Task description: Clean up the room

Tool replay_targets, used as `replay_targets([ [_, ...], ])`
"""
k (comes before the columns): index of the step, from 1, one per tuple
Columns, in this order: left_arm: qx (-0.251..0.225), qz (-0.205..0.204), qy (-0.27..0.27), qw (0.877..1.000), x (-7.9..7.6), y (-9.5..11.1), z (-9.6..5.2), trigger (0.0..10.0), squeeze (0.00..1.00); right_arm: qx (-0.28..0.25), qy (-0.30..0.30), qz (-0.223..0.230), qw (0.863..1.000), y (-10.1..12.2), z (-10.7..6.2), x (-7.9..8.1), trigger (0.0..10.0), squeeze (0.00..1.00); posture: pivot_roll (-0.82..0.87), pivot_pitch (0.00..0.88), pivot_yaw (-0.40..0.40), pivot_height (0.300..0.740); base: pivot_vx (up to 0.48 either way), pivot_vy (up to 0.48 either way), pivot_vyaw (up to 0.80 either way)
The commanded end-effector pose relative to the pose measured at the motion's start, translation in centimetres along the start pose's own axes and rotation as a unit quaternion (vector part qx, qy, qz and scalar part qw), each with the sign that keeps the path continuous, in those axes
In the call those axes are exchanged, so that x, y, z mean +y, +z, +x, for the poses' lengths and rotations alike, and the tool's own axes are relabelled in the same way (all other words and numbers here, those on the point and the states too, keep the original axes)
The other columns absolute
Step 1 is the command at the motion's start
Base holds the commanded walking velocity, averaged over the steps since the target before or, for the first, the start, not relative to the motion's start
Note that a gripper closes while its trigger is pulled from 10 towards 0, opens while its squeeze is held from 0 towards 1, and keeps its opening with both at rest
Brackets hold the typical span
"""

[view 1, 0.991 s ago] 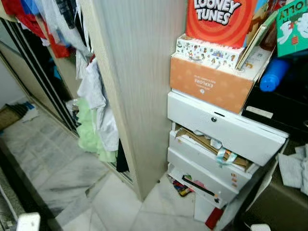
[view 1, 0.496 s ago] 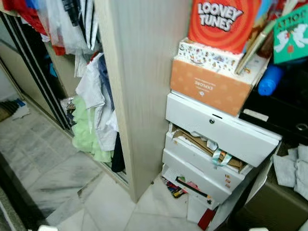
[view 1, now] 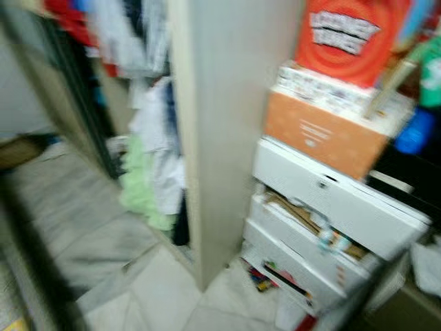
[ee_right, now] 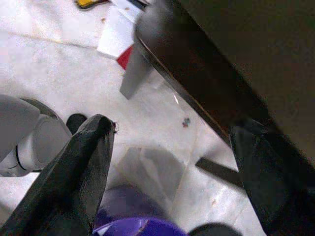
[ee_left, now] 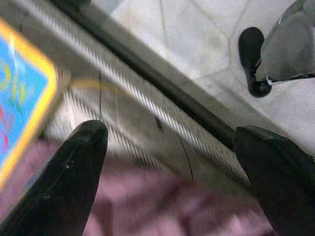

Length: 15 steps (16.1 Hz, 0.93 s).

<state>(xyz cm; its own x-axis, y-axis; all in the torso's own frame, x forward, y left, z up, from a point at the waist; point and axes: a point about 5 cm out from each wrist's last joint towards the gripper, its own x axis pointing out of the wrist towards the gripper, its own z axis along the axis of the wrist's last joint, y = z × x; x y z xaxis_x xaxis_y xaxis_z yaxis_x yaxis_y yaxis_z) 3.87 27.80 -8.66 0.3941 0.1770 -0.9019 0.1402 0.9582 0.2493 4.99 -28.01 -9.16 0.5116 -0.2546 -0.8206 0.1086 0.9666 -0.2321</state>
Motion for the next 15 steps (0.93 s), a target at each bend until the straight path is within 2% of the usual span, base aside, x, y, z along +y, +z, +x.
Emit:
replay_targets([
  [1,0.002,0.007,0.005,1.000,0.1,-0.1,0.1,10.0,0.00,0.007,-0.002,0.004,1.000,0.0,0.1,0.2,10.0,0.00,-0.15,0.000,0.004,0.740,0.000,0.000,0.76],
  [15,0.000,0.015,0.001,1.000,0.3,-1.3,-0.1,10.0,0.00,0.002,0.022,-0.014,1.000,0.2,0.1,0.1,10.0,0.00,-0.14,0.000,-0.006,0.740,0.000,0.000,0.71],
])
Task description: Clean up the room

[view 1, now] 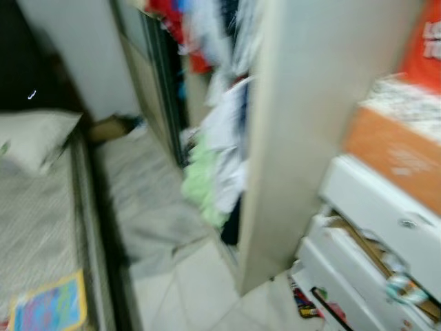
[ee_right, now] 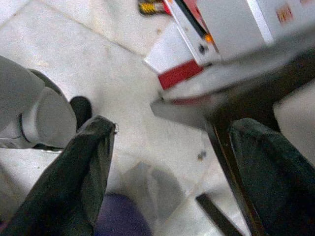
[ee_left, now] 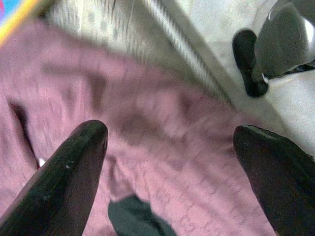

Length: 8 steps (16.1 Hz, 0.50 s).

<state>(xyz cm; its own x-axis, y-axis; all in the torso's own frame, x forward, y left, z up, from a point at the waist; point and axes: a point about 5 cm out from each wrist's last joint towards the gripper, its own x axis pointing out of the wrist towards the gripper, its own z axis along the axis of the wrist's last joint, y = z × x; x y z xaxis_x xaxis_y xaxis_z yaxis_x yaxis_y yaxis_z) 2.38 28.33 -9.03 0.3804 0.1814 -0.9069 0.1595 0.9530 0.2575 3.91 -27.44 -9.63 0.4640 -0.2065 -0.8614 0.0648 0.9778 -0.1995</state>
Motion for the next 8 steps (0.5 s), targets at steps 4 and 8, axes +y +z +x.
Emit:
replay_targets([
  [4,-0.002,0.007,0.000,1.000,0.3,0.2,0.1,10.0,0.00,-0.029,0.010,-0.005,1.000,1.2,0.3,-0.1,10.0,0.00,-0.14,0.000,-0.001,0.740,0.000,0.000,0.58],
  [8,-0.015,-0.009,0.015,1.000,0.9,1.4,0.5,10.0,0.00,-0.044,-0.012,-0.001,0.999,2.7,0.8,-0.7,10.0,0.00,-0.13,0.000,-0.002,0.740,0.000,0.000,0.27],
])
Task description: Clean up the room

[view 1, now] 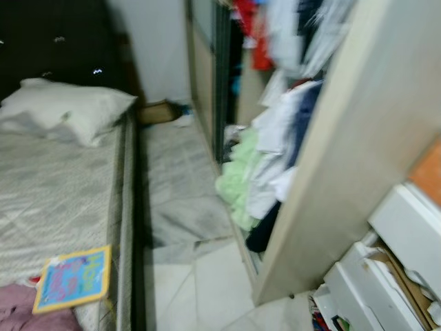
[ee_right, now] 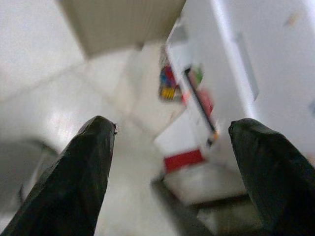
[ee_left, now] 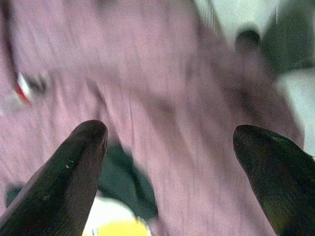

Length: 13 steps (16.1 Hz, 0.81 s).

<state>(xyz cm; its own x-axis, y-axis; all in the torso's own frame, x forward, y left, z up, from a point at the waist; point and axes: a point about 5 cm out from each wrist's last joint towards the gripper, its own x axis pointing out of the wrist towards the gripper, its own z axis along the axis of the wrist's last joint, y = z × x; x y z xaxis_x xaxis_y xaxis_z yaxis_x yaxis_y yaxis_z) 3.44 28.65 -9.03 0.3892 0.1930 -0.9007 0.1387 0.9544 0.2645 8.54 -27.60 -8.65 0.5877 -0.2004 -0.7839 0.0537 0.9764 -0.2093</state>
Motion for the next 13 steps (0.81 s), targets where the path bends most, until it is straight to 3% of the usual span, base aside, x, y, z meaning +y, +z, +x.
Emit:
replay_targets([
  [1,-0.017,-0.015,0.020,1.000,1.1,1.3,0.3,10.0,0.00,0.016,-0.023,0.006,1.000,-0.2,-0.1,-1.2,10.0,0.00,-0.13,0.000,-0.004,0.740,0.000,0.000,0.00],
  [3,-0.029,-0.049,0.048,0.997,2.7,3.4,0.9,10.0,0.00,-0.021,-0.041,-0.001,0.999,2.7,0.9,-2.1,10.0,0.00,-0.12,0.000,-0.006,0.740,0.000,0.000,0.00],
  [4,-0.064,-0.096,0.090,0.989,4.4,5.6,1.0,10.0,0.00,-0.067,-0.056,-0.017,0.996,5.4,1.5,-3.0,10.0,0.00,-0.12,0.000,-0.009,0.740,0.000,0.000,0.00],
  [7,-0.184,-0.152,0.128,0.963,6.8,12.1,0.5,10.0,0.00,-0.151,-0.056,-0.027,0.987,10.6,2.3,-3.5,10.0,0.00,-0.10,0.000,-0.019,0.740,0.000,0.000,0.00],
  [8,-0.198,-0.157,0.127,0.959,6.9,12.8,0.4,10.0,0.00,-0.158,-0.055,-0.030,0.985,11.1,2.3,-3.4,10.0,0.00,-0.10,0.000,-0.019,0.740,0.000,0.000,0.00],
  [10,-0.278,-0.162,0.114,0.940,6.5,17.6,-0.6,10.0,0.00,-0.256,-0.059,-0.032,0.964,16.1,2.2,-2.6,10.0,0.00,-0.10,0.000,-0.018,0.740,0.000,0.000,0.00],
  [13,-0.382,-0.082,0.066,0.918,4.0,23.8,-3.2,10.0,0.00,-0.342,-0.061,0.002,0.938,20.5,0.5,0.0,10.0,0.00,-0.11,0.000,-0.009,0.740,0.000,0.000,0.00],
])
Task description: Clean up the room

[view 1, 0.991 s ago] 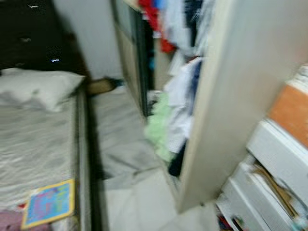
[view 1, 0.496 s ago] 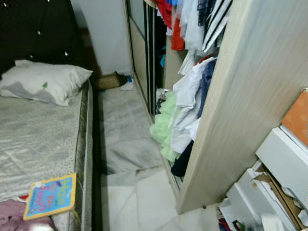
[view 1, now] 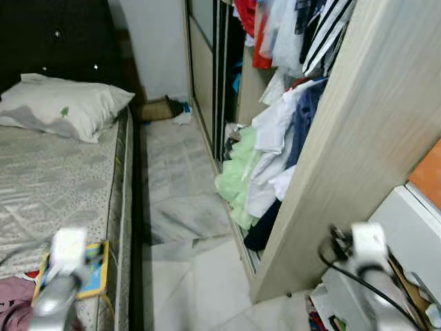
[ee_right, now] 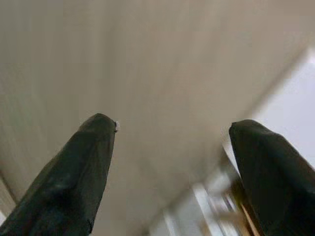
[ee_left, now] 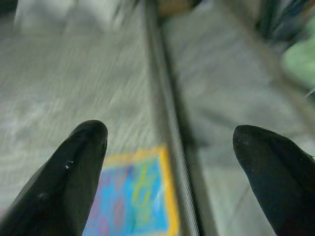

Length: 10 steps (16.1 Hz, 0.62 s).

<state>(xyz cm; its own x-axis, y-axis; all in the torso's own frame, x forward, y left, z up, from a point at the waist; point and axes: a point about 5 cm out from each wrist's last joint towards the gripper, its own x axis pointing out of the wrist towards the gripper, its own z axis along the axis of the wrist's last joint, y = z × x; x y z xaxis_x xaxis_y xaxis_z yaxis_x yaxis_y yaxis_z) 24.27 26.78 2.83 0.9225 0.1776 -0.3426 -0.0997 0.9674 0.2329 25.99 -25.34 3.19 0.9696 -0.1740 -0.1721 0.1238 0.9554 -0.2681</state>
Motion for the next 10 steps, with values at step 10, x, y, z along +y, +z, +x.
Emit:
replay_targets([
  [10,-0.204,-0.014,-0.090,0.975,-6.3,8.2,-5.7,10.0,0.00,-0.065,0.030,0.071,0.995,7.4,-4.4,2.8,10.0,0.00,-0.11,0.000,-0.017,0.740,0.000,0.000,0.00],
])
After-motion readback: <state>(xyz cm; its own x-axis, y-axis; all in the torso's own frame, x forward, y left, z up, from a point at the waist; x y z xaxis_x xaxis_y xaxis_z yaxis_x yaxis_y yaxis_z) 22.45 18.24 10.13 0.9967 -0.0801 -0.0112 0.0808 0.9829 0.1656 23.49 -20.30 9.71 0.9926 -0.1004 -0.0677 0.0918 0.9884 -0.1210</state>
